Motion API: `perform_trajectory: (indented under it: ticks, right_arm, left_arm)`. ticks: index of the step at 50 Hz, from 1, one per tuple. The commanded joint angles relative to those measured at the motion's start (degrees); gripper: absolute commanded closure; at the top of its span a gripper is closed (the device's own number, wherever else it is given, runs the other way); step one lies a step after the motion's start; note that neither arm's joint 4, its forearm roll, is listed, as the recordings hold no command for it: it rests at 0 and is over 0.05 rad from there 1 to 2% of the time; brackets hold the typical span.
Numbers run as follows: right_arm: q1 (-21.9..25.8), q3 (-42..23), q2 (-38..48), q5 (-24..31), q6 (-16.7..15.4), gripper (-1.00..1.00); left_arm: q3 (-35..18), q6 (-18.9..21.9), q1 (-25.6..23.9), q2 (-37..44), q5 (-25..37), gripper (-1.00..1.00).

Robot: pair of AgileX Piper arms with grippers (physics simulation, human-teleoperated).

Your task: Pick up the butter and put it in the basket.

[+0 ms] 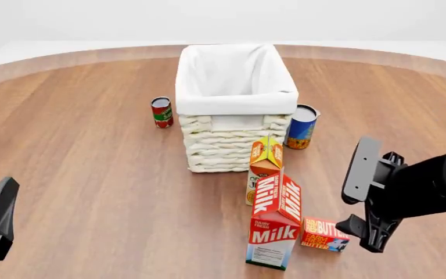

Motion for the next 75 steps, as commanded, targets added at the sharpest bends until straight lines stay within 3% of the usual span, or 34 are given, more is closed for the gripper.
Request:
perform_trajectory:
  ticks: [1,26,45,65,66,75]
  right_arm:
    - [1.3,1.1,4.0,-4.5,1.1,-1.0]
    - [4.2,4.0,8.5,-10.7,4.3,-1.0]
    - [3.6,3.9,13.2,-14.5,4.5,-1.0]
    - [6.4,6.9,18.1,-21.5,8.1,-1.0]
    - [6.7,6.9,18.0,-21.7,8.2,1.0]
    - [6.7,6.6,17.2,-20.9,8.1,1.0]
  left_arm:
    - [0.0,0.0,0.0,0.0,0.0,-1.0]
    - [0.0,0.0,0.0,0.0,0.0,-1.0]
    - [0.0,0.0,0.0,0.0,0.0,-1.0]
    - [0.0,0.0,0.0,0.0,0.0,-1.0]
    - [0.0,0.0,0.0,0.0,0.0,-1.0]
    - [0.0,0.0,0.0,0.0,0.0,-1.0]
